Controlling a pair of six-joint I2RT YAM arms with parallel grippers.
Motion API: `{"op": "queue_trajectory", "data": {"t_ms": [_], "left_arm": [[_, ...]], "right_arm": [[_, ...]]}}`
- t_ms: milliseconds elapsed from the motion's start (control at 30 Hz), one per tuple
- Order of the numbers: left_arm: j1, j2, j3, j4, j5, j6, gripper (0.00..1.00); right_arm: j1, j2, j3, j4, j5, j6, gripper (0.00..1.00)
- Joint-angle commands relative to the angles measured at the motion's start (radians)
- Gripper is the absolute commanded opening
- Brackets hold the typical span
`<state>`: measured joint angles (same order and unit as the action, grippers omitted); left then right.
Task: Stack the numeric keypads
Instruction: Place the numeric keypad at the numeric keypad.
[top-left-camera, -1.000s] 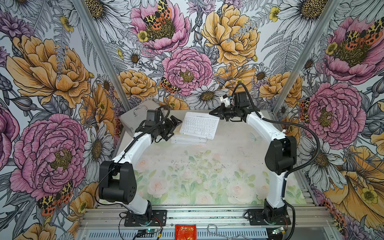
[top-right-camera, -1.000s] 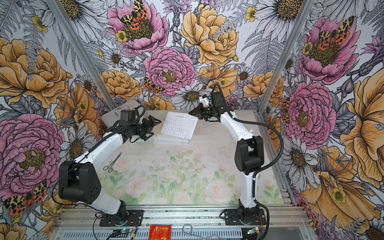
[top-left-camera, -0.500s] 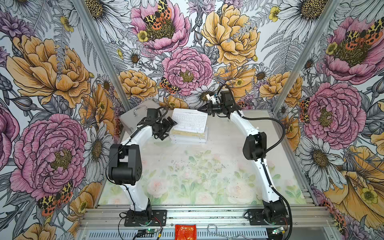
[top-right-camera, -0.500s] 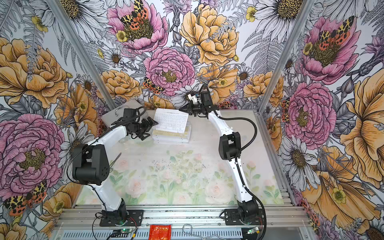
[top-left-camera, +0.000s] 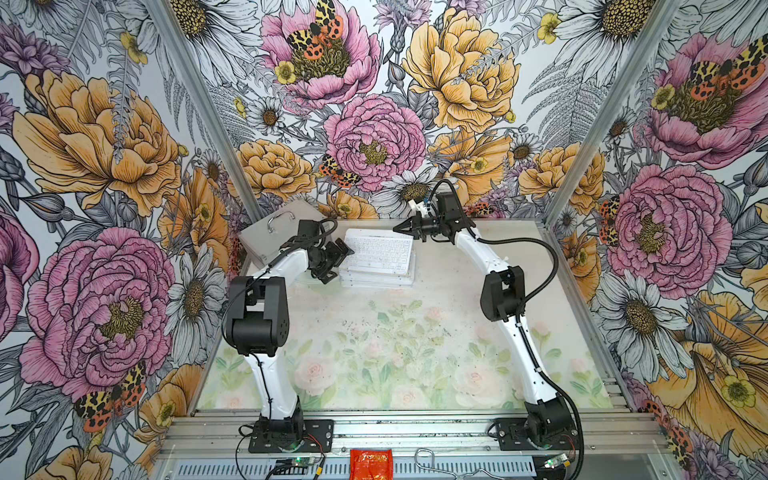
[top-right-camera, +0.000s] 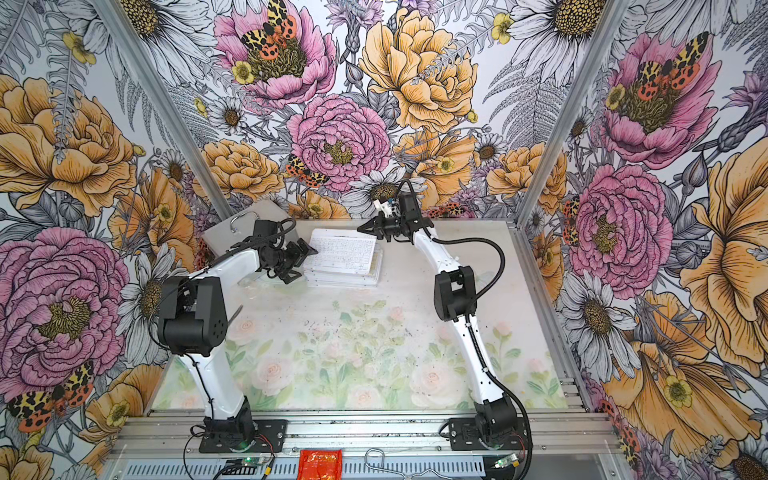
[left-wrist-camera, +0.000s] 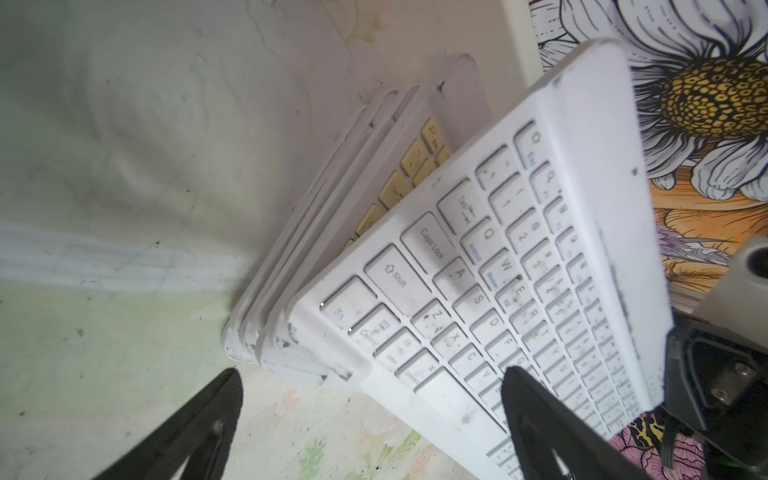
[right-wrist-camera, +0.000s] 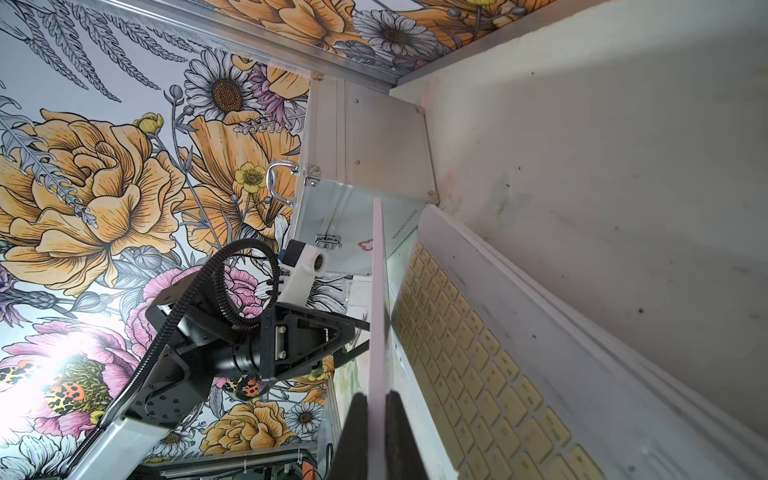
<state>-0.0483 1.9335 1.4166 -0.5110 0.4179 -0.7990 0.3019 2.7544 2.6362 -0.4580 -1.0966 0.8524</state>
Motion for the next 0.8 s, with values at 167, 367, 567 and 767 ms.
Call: {"op": "queue_trajectory", "data": {"t_ms": [167, 367, 567, 767], "left_arm": [[0.014, 0.017, 0.041, 0.002, -0.016, 0.029, 0.99], [0.015, 0.037, 0.060, 0.002, -0.016, 0.029, 0.99], [0.014, 0.039, 0.064, 0.002, -0.013, 0.029, 0.99], [0.015, 0.039, 0.057, 0.002, -0.011, 0.031, 0.99]], "right_arm": [[-0.011, 0.024, 0.038, 0.045, -0.037, -0.003, 0.01], [-0.021, 0.035, 0.037, 0.043, -0.036, -0.015, 0.09], [-0.029, 0.048, 0.035, 0.041, -0.024, -0.031, 0.23], [-0.039, 0.057, 0.040, 0.044, -0.001, -0.056, 0.34]]}}
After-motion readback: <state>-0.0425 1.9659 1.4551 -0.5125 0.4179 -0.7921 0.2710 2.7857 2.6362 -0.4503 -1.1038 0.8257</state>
